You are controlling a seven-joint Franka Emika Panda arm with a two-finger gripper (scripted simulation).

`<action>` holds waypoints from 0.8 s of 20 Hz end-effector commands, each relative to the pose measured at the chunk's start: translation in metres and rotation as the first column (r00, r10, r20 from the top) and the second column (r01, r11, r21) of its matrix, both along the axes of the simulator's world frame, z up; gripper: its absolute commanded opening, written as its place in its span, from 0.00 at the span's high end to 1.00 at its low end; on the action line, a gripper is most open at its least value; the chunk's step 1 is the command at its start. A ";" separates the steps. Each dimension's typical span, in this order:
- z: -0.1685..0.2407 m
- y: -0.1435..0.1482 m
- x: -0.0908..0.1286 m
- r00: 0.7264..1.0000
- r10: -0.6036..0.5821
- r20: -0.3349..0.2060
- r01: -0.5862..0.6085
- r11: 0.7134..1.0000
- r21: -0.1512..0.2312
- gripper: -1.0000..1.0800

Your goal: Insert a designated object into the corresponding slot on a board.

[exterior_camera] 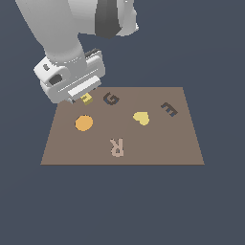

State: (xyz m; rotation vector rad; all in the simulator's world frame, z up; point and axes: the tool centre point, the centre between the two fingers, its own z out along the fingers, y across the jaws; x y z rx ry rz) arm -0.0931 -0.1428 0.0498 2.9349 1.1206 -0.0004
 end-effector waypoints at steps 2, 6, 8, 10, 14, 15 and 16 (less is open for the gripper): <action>-0.005 0.000 0.000 1.000 0.001 0.000 -0.001 1.000 0.000 0.04; -0.017 0.000 0.000 1.000 0.003 0.000 -0.003 1.000 0.000 0.04; -0.020 0.000 0.000 1.000 0.004 0.000 -0.004 1.000 0.000 0.04; -0.020 0.000 0.000 1.000 0.004 0.000 -0.004 1.000 0.000 1.00; -0.020 0.000 0.000 1.000 0.004 0.000 -0.004 1.000 0.000 1.00; -0.020 0.000 0.000 1.000 0.004 0.000 -0.004 1.000 0.000 1.00; -0.020 0.000 0.000 1.000 0.004 0.000 -0.004 1.000 0.000 1.00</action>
